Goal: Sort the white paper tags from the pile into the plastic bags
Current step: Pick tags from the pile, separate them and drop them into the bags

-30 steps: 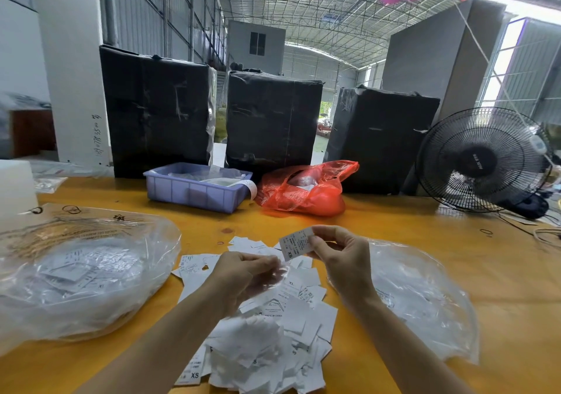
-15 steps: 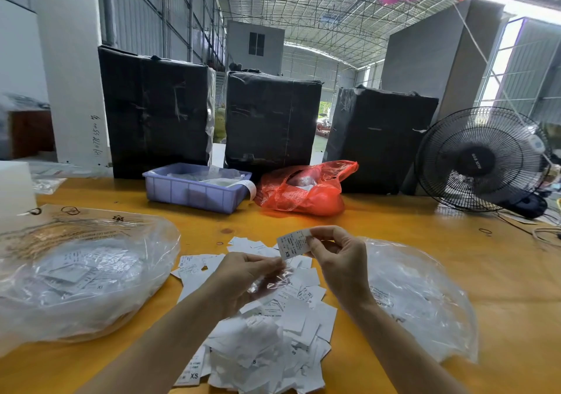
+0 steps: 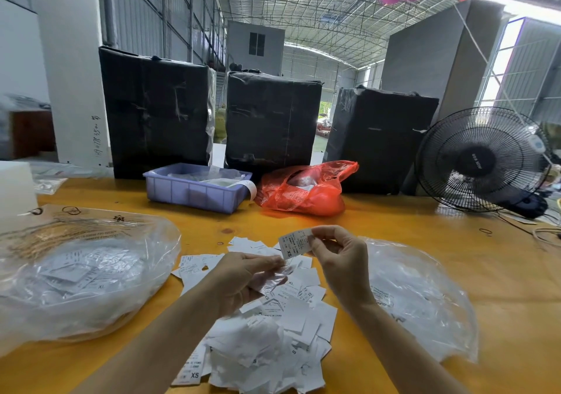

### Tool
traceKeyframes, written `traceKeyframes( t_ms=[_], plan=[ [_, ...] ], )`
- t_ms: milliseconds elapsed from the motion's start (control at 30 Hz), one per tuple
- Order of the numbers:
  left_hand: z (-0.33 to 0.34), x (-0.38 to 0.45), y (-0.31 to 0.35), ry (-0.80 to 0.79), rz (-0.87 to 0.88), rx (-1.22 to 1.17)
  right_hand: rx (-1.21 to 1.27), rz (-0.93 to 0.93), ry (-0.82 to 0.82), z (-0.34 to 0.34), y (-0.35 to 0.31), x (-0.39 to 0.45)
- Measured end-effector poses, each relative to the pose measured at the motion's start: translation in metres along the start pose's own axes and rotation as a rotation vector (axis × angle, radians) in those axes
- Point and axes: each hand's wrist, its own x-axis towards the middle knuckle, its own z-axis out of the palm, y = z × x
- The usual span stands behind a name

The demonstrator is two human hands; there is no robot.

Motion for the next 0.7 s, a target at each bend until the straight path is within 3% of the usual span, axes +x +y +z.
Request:
traceKeyframes(
  t_ms=[367,700],
  plan=[
    [-0.002,0.002,0.001,0.061,0.04,-0.095,0.004,0.079,-0.186,-0.001,0.0,-0.001],
    [-0.002,-0.002,0.001,0.131,0.082,0.01,0.037,0.236,-0.384,-0.009,-0.004,0.005]
  ],
)
